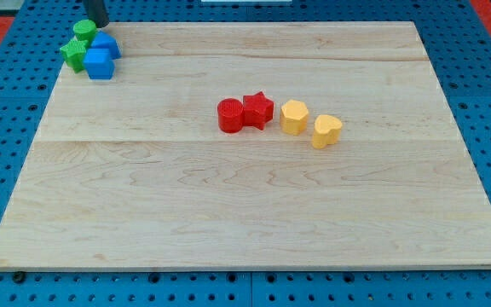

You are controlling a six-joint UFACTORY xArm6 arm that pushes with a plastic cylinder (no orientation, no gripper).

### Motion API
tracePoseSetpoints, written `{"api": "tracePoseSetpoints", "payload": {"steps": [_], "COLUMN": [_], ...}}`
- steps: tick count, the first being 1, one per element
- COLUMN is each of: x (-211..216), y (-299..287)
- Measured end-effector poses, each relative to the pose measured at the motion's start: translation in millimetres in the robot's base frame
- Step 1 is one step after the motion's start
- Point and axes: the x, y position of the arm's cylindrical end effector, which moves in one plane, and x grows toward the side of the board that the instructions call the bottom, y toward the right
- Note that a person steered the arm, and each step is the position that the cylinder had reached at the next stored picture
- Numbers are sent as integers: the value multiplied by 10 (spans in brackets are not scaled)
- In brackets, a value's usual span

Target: Move the blue cube to the top of the red circle

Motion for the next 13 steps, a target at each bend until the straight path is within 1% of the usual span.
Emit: {"api": "tracePoseSetpoints", "payload": {"steps": [1, 2, 3, 4, 5, 6, 10, 11, 12, 13], "x": [0, 12, 65, 284, 518, 721, 1116, 1235, 1314, 1313], "y": [0, -213, -561, -444, -112, -97, 183, 120, 693, 1746]}}
